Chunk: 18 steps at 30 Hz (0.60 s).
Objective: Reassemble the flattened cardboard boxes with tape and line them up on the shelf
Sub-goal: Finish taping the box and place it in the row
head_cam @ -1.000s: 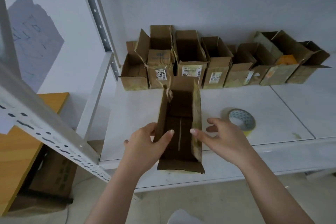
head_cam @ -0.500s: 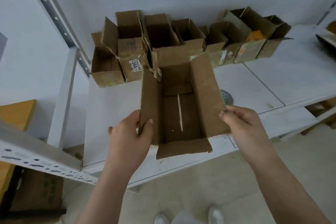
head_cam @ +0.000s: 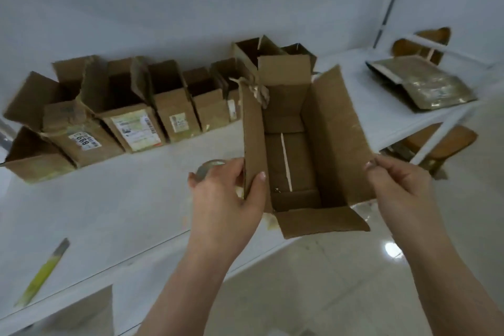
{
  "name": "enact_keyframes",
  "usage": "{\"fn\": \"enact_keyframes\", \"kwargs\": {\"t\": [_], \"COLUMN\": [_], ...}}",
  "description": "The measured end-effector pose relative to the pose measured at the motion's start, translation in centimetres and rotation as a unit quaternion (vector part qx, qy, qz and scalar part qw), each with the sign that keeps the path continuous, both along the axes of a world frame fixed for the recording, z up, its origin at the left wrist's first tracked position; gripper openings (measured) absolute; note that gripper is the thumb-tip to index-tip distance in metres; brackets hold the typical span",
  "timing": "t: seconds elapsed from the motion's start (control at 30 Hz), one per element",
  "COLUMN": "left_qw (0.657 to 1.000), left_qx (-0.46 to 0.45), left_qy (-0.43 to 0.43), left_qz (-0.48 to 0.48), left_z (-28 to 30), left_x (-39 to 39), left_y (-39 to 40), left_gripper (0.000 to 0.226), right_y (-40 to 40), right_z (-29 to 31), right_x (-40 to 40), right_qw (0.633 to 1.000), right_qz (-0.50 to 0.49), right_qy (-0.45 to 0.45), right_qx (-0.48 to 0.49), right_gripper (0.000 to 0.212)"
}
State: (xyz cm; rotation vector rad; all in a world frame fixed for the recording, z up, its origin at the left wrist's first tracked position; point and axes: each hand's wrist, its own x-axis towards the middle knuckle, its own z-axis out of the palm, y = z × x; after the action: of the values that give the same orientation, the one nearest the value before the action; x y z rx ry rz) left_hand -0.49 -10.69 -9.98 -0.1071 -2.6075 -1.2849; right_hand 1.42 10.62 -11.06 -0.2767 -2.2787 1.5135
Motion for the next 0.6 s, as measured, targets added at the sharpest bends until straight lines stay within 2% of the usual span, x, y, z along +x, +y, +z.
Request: {"fn": "enact_keyframes", "kwargs": {"t": [0.1,0.17,0.27,0.37,0.6], "left_qw": [0.999,0.998,0.994,0.991,0.983], "left_qx": [0.011,-0.033,-0.074,-0.061,-0.15], "left_qy": [-0.017,-0.036,-0.064,-0.091,-0.047], "left_qz": [-0.036,-0.043,-0.055,-0.076,-0.097], "left_z": [-0.2,-0.5,-1.3,-2.0,-2.7], "left_x": [-1.5,-2.4,-3.8,-5.8,-13.2], "left_y": [7.0,10.9,14.8,17.5,20.6], "left_gripper": [0.021,0.021,0.021,0.023,0.024], "right_y": [6.1,9.6,13.7,16.3,19.5], "right_z": [-0.4,-0.6,-1.3,-2.3,-3.2], "right_x": [-0.1,-0.6,-1.5,-2.9,-9.7], "right_qw": [1.0,0.999,0.996,0.995,0.995], "right_qz": [-0.006,-0.006,-0.017,-0.035,-0.047], "right_qy": [0.004,-0.016,-0.038,-0.047,-0.049], "right_qx": [0.027,0.052,0.08,0.08,0.067], "right_gripper": [0.035,0.032,0.029,0.023,0.021]}}
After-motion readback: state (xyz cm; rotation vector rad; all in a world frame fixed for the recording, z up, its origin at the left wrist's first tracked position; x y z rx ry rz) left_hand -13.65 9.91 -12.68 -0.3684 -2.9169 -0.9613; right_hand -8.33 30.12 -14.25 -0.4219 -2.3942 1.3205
